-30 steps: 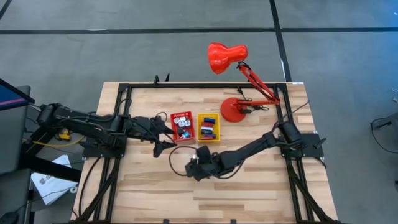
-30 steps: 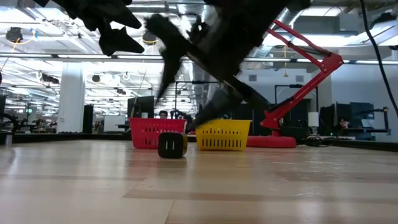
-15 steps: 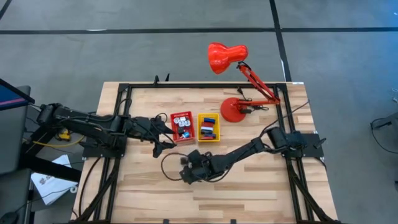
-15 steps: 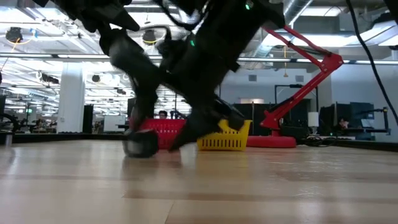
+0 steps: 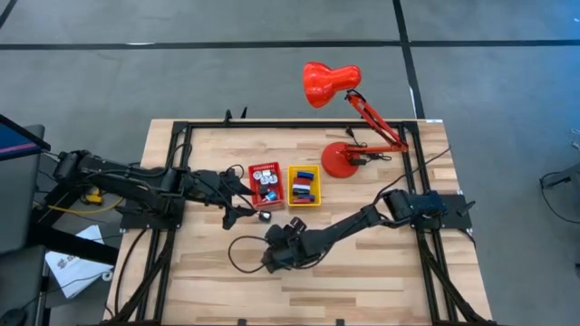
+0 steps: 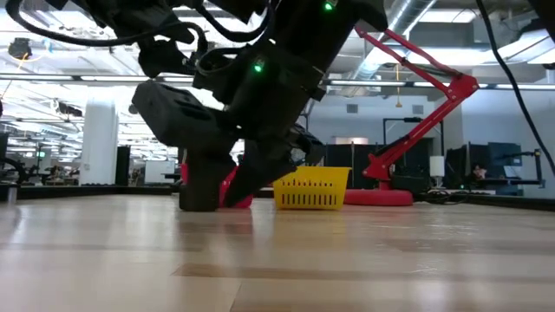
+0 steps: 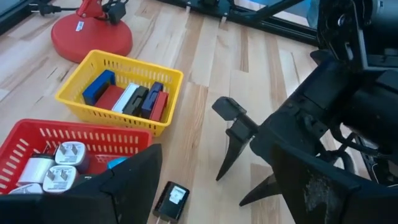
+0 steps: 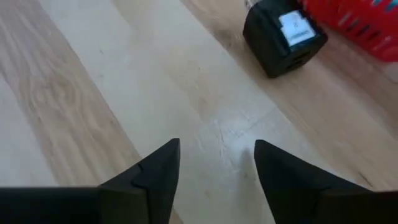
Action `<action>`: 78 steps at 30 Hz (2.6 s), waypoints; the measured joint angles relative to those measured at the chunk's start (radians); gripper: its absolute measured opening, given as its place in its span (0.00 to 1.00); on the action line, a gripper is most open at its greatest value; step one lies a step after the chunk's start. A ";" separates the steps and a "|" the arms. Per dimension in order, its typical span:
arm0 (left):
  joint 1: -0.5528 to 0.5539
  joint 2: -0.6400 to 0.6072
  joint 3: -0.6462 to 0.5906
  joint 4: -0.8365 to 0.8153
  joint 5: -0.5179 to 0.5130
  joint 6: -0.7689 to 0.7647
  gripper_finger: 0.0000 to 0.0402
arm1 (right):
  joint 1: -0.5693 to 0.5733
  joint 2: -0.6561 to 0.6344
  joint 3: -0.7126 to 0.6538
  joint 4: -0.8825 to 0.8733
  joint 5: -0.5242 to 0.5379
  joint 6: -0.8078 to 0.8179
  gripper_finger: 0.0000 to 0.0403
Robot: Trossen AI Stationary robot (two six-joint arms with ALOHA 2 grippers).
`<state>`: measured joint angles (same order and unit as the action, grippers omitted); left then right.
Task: Pick & Place Office items
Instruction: Put the black charger adapter into the red basket
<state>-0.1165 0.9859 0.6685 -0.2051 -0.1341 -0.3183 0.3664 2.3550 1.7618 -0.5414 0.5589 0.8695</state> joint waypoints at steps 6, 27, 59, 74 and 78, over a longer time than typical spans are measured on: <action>-0.001 0.000 0.000 -0.004 0.027 0.000 0.73 | -0.008 -0.001 0.000 0.002 -0.042 0.092 0.47; -0.050 0.015 -0.080 -0.030 0.063 0.183 0.74 | 0.181 -0.251 -0.002 -0.377 -0.067 0.044 0.21; -0.112 0.514 -0.235 0.580 -0.196 0.262 0.60 | 0.150 -0.764 -0.695 0.197 -0.078 0.142 0.06; -0.111 0.569 -0.235 0.580 -0.242 0.244 0.58 | 0.148 -0.764 -0.694 0.196 -0.078 0.144 0.05; -0.111 0.569 -0.235 0.580 -0.243 0.188 0.57 | 0.148 -0.764 -0.694 0.196 -0.076 0.144 0.05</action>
<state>-0.2279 1.5551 0.4339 0.3748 -0.3771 -0.1301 0.5140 1.5906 1.0676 -0.3450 0.4833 1.0134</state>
